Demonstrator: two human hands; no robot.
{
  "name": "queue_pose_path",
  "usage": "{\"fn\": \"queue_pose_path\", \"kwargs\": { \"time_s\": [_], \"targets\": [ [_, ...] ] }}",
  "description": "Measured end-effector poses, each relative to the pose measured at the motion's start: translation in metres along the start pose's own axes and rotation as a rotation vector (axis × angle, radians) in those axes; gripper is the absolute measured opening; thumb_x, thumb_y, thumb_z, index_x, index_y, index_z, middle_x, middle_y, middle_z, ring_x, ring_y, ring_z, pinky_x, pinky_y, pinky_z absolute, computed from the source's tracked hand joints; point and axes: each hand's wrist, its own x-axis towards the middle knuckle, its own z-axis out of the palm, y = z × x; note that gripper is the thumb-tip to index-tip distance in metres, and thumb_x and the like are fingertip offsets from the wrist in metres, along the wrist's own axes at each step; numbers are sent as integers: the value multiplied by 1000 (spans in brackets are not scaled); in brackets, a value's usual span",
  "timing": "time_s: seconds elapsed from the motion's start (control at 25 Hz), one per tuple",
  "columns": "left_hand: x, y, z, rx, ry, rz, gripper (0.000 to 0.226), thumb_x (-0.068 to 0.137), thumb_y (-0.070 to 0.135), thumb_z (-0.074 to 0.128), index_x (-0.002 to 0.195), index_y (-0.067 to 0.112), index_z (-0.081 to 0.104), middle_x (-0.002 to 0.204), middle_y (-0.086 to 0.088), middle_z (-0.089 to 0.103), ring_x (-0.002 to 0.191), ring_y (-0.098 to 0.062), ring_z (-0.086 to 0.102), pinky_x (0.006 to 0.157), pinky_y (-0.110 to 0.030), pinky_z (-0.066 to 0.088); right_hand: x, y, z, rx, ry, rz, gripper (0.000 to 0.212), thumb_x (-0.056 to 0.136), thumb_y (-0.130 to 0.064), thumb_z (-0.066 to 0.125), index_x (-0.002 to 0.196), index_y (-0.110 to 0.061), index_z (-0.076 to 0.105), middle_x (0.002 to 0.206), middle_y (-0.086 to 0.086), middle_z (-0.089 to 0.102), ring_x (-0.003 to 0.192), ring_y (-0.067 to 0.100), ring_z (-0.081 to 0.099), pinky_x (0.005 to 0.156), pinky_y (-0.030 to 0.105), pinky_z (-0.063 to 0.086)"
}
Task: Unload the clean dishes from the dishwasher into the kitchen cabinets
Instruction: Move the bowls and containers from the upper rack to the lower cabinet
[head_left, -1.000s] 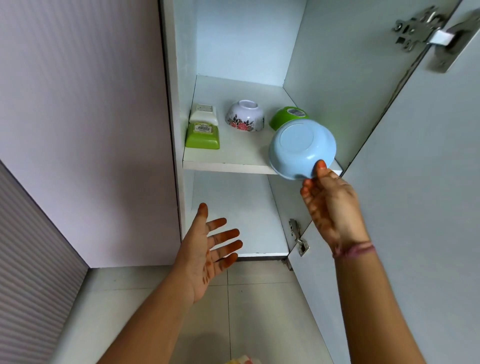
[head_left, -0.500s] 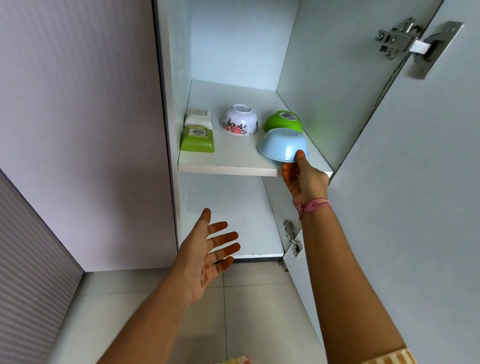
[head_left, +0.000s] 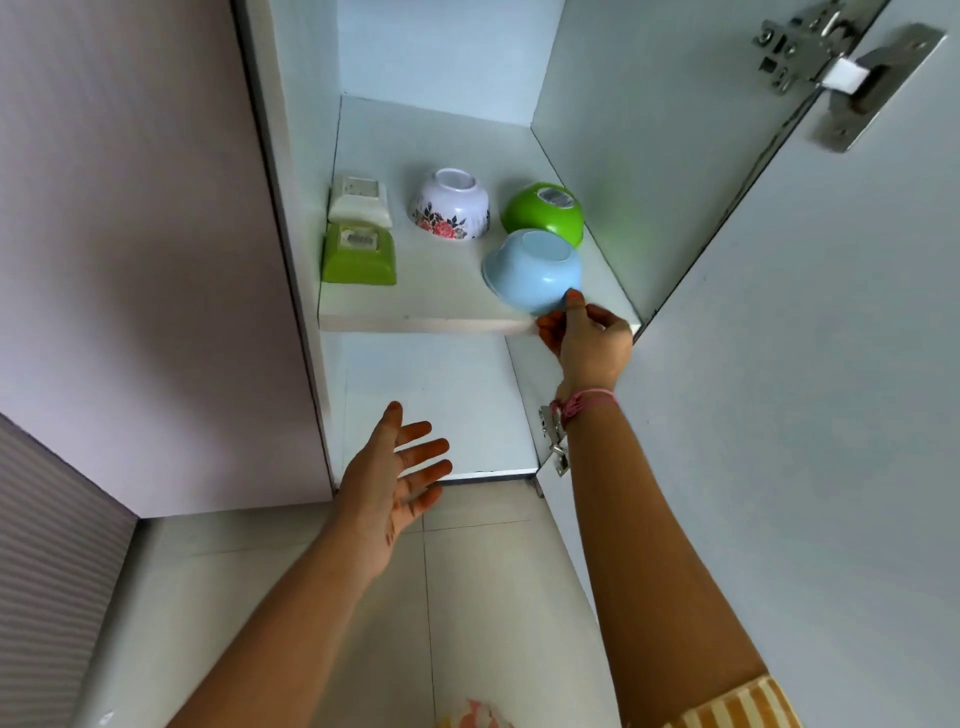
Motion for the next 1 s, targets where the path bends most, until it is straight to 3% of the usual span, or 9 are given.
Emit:
{"fn": "queue_pose_path", "kwargs": {
  "time_s": [0.12,0.24,0.36,0.56,0.64,0.88,1.0],
  "targets": [
    [-10,22,17,-18,66,-19,40,97,48,40,109,16,61,111,-6,67,92,-21,65,76,-33,48,-13,-14,0,-99,6,83,27,90,-9,61,107,12,54,66,14,60,39,10,58,45,22,53],
    [-33,46,32,33,77,-82,40,99,46,38,111,15,60,110,-6,65,99,-24,62,90,-36,45,-45,-34,-10,-369,-52,81,20,90,-9,57,107,1,56,72,9,63,52,14,62,56,26,55],
    [-73,71,39,77,83,-125,36,99,45,38,103,18,61,111,-6,65,102,-25,61,91,-36,44,-90,-68,-19,-538,-168,78,13,87,-12,59,99,-7,59,74,7,67,59,17,64,62,30,54],
    [-187,119,53,111,131,-196,38,99,45,40,110,15,60,115,-8,64,103,-25,60,91,-37,43,-189,-165,-46,-781,-313,-3,7,87,-14,62,95,-15,62,84,-1,68,72,6,63,63,2,40],
    [-242,135,63,124,119,-197,37,99,44,40,109,15,60,114,-9,65,102,-25,60,89,-36,44,-226,-219,-65,-856,-351,-94,10,88,-13,62,96,-17,62,88,-6,63,76,0,58,68,1,38],
    [-394,170,113,113,103,-196,32,99,42,41,101,17,62,103,-5,68,89,-20,64,72,-30,48,-271,-382,-150,-1227,-292,-439,30,90,-22,58,118,-14,55,114,2,54,105,19,53,92,35,48],
    [-426,170,135,101,91,-177,32,98,42,43,100,17,62,100,-4,69,87,-19,65,70,-29,48,-261,-421,-182,-1486,-162,-496,41,93,-27,52,129,-9,48,131,13,47,120,27,46,103,43,41]
  ]
}}
